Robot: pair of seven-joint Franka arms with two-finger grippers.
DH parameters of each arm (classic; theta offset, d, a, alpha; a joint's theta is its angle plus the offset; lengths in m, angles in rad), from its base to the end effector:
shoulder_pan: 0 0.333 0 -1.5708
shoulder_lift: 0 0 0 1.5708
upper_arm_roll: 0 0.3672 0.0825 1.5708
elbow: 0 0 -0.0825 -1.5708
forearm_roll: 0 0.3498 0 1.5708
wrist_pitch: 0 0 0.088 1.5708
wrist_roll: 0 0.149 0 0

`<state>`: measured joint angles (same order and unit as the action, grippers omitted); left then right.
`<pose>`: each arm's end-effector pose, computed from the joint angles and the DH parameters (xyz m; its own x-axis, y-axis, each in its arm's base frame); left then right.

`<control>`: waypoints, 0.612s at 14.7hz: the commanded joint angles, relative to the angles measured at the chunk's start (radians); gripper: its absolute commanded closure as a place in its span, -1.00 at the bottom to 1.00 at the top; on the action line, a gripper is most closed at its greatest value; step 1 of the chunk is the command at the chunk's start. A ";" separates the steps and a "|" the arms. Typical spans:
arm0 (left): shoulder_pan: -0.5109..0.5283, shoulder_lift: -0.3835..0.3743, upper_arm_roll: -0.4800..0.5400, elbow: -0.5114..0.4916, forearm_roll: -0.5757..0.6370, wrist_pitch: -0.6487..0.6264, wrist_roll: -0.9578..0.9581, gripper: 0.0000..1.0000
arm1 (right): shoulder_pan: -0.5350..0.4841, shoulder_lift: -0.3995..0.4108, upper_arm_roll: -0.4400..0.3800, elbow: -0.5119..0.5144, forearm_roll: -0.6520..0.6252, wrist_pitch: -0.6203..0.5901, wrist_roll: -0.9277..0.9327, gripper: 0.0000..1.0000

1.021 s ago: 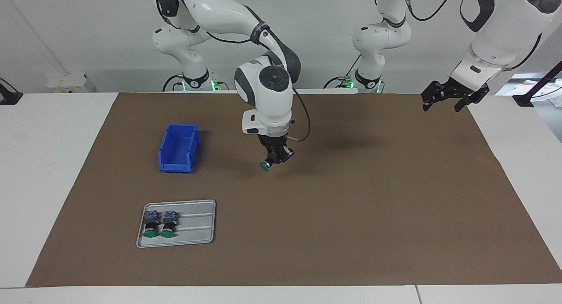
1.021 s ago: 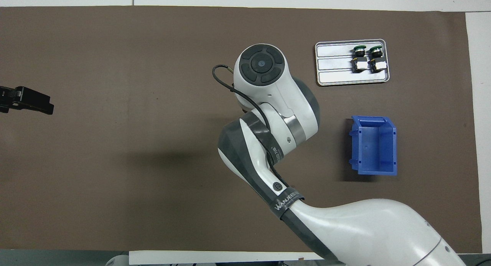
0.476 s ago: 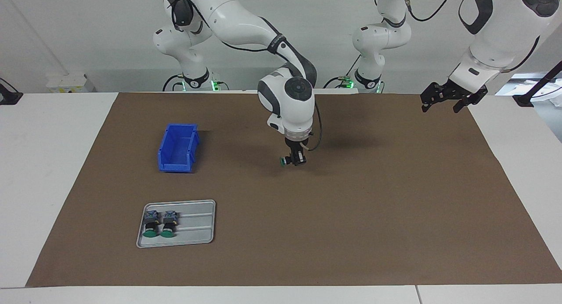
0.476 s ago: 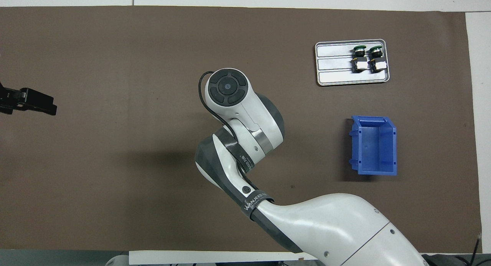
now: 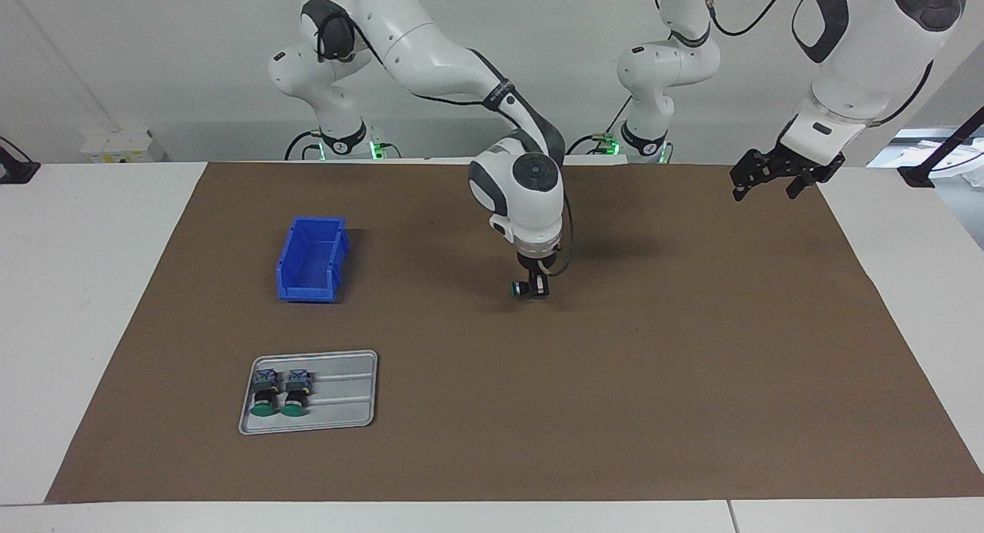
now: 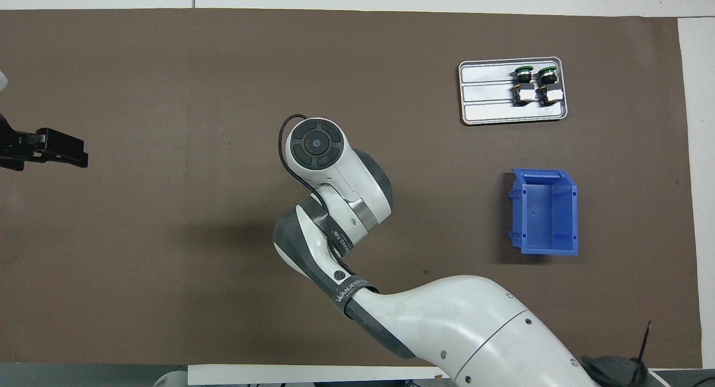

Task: Place and press button with both arms
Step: 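Carry the green button with the right gripper to the table center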

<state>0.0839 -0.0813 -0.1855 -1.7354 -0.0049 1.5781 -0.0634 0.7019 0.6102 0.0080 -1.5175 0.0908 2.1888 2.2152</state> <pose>0.4817 -0.0536 0.6028 0.9964 -0.0361 -0.0765 -0.0374 -0.9992 -0.0150 0.5393 0.4705 0.3287 0.0134 -0.9948 -0.1005 -0.9999 -0.0136 0.0020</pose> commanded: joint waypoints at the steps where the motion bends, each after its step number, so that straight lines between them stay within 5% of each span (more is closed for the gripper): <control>1: -0.001 -0.020 0.000 -0.021 0.002 0.022 -0.039 -0.99 | -0.007 0.000 0.004 0.005 0.009 0.008 0.003 -0.27; 5: -0.001 -0.018 0.001 -0.023 0.002 0.034 -0.097 -0.99 | -0.001 -0.007 0.004 0.006 -0.002 0.006 -0.086 -0.98; 9: -0.003 -0.017 0.001 -0.026 0.003 0.045 -0.330 -0.99 | -0.028 -0.093 0.000 0.014 -0.002 -0.124 -0.266 -0.98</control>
<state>0.0842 -0.0812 -0.1854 -1.7355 -0.0049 1.5957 -0.2893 0.6976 0.5852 0.0042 -1.5016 0.0896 2.1427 2.0516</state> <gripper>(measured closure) 0.000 0.004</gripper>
